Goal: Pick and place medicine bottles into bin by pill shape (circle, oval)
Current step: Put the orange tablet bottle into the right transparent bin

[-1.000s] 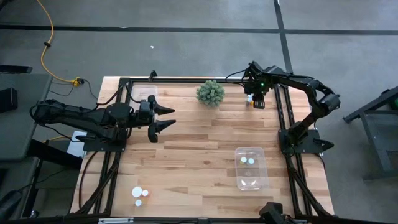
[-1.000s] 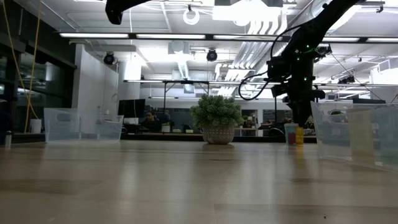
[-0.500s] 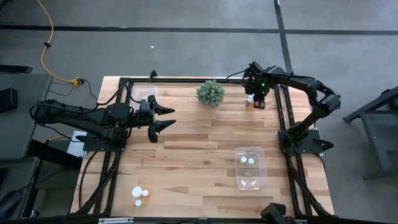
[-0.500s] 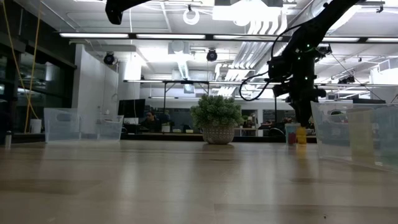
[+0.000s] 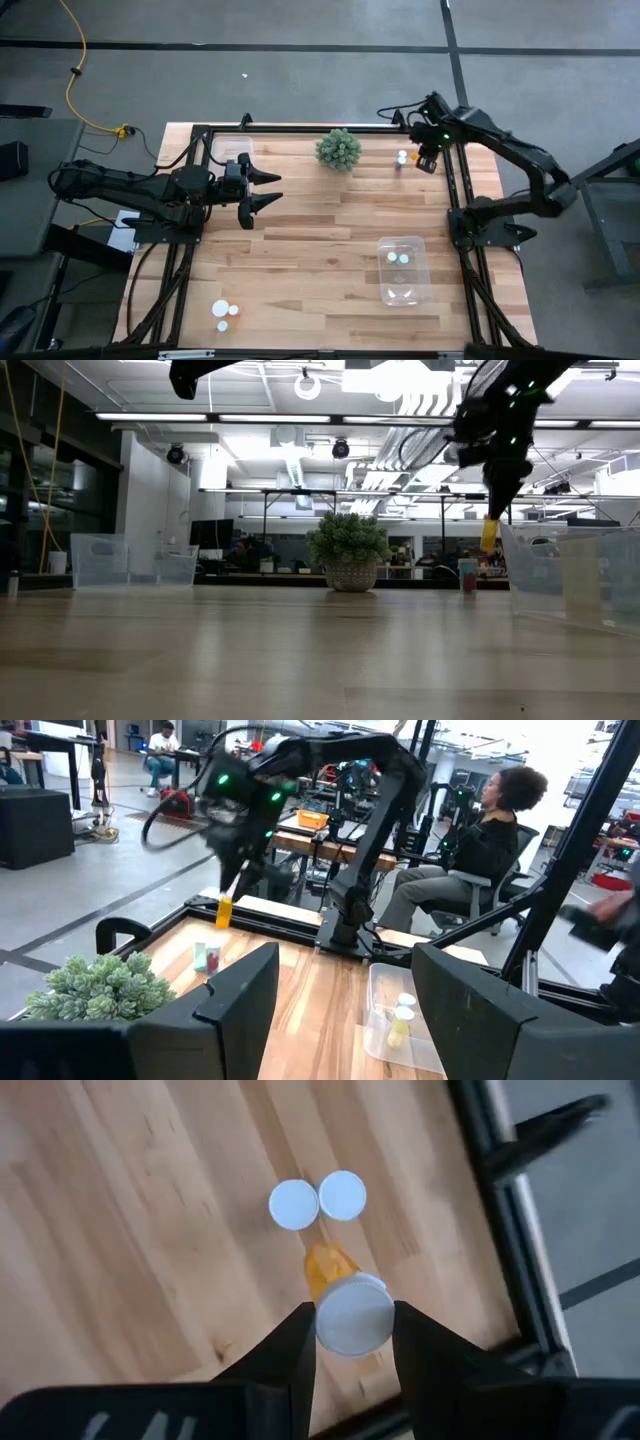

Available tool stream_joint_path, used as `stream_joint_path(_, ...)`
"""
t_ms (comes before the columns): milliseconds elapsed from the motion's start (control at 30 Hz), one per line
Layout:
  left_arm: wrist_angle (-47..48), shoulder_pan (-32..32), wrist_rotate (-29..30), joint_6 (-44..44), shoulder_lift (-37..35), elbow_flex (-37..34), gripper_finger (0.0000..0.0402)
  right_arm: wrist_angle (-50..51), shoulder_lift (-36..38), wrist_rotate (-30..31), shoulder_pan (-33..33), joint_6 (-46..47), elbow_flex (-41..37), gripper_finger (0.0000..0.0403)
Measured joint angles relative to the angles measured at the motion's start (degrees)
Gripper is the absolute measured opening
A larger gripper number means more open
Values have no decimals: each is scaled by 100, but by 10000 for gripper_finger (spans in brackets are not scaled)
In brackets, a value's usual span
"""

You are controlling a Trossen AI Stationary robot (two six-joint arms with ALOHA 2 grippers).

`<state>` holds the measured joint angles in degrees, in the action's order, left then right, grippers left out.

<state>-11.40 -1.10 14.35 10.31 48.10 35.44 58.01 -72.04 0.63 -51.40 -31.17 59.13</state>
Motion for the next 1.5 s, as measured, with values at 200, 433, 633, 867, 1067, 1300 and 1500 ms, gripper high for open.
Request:
stream_joint_path(200, 0, 1, -2, 0, 0, 0, 217, 435, 1181, -22, 489, 781, 0, 99)
stream_joint_path(433, 0, 0, -2, 0, 0, 0, 217, 471, 2069, -324, 1723, 2348, 0, 99)
stream_joint_path(633, -2, 0, -24, 0, 0, 0, 217, -10, 2135, -540, 3191, 3597, 0, 99)
stream_joint_path(867, -4, 0, -24, 0, 0, 0, 217, -1396, 1830, -514, 4982, 4632, 8, 99)
stream_joint_path(1067, -4, 2, 22, 0, 0, 0, 217, -780, 1120, -475, 6356, 5239, 651, 99)
stream_joint_path(1300, -4, 0, 258, 0, 0, 0, 217, 625, 15, -385, 7639, 6234, 1577, 99)
stream_joint_path(1500, -4, 2, 278, 0, 0, 0, 217, 901, -728, -318, 8504, 7537, 1426, 99)
